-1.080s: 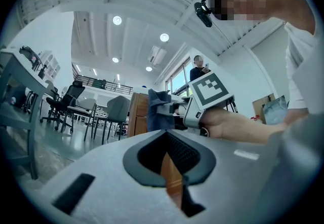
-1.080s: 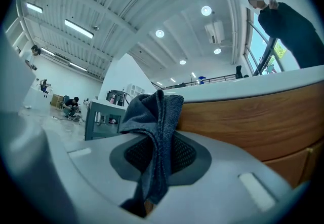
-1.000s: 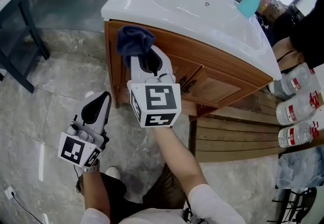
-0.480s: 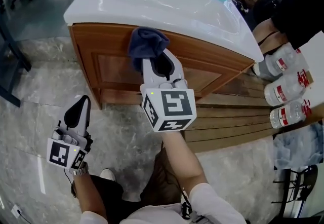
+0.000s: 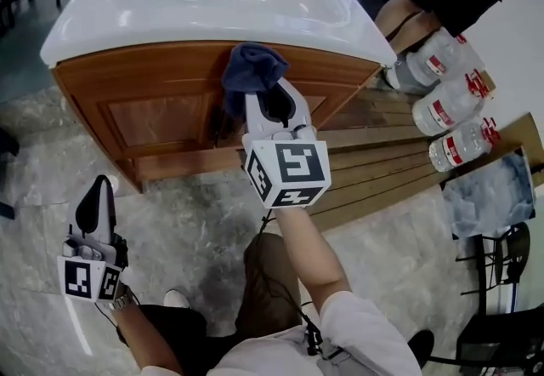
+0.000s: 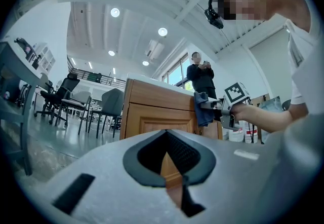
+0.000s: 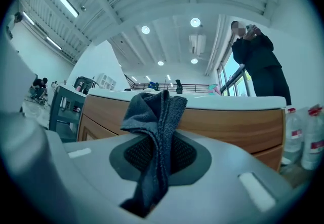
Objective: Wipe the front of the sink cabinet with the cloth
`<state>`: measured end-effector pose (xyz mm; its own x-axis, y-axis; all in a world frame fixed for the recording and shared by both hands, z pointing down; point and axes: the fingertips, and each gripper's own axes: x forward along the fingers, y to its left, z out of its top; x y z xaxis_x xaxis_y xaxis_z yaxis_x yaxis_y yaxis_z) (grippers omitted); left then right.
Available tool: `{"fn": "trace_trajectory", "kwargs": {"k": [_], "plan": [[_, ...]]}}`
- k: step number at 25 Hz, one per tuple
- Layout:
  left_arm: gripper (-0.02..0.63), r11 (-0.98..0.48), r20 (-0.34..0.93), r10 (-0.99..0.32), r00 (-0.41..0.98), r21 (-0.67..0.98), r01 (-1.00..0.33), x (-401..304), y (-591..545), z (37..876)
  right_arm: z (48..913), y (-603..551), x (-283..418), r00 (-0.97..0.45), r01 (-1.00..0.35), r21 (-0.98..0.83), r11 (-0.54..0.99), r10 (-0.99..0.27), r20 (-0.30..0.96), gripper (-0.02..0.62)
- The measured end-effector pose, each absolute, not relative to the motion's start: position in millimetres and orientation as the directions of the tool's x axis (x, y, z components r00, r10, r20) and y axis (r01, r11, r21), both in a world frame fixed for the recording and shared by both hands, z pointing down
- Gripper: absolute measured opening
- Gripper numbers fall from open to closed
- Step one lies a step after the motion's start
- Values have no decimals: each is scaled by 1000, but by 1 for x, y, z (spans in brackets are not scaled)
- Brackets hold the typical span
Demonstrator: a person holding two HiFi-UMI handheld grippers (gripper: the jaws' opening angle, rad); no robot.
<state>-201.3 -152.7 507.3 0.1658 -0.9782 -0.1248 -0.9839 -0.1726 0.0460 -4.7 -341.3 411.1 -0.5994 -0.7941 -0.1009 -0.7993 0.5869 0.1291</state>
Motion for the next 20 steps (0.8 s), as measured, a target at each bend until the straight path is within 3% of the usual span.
{"fn": "trace_trajectory", "kwargs": {"k": [20], "plan": [[-3, -197, -102, -976, 191, 62, -978, -200, -158, 521, 415, -406, 164, -294, -949, 142, 281, -953, -78, 63]]}}
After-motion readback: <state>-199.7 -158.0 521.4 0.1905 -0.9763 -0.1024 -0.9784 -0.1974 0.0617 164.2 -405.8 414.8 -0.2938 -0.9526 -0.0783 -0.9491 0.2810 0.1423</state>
